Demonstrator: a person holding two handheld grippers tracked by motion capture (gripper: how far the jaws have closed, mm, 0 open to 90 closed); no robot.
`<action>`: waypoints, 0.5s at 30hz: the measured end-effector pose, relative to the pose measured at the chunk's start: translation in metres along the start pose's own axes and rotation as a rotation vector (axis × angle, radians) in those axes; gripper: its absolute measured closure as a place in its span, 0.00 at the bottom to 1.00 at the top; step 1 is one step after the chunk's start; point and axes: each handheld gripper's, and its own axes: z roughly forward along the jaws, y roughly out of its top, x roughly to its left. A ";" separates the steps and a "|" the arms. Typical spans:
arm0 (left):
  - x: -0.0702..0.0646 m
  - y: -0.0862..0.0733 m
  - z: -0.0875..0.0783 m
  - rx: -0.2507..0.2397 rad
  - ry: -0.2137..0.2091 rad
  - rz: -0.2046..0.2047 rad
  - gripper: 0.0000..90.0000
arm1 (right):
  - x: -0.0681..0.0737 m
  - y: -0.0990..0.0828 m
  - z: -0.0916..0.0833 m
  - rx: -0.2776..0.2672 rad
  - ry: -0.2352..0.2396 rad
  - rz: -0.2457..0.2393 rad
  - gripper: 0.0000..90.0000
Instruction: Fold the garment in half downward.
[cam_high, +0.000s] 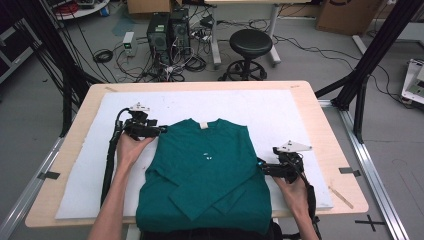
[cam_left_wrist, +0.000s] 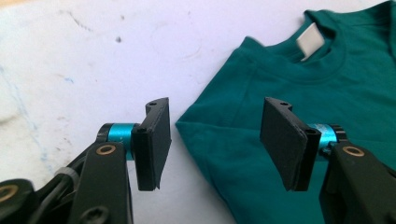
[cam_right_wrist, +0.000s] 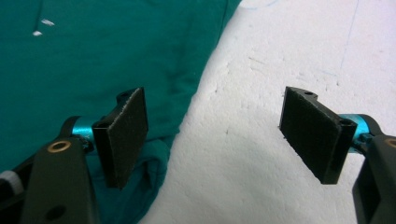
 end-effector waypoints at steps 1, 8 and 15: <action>0.000 0.000 0.001 -0.003 0.004 0.003 0.48 | 0.000 0.000 0.000 -0.006 -0.003 -0.005 0.26; 0.005 -0.008 0.016 0.019 -0.003 -0.017 0.48 | 0.000 -0.001 0.000 -0.010 -0.010 0.000 0.26; 0.003 -0.013 0.025 0.052 0.004 -0.021 0.48 | -0.002 -0.002 0.000 -0.009 -0.002 0.011 0.26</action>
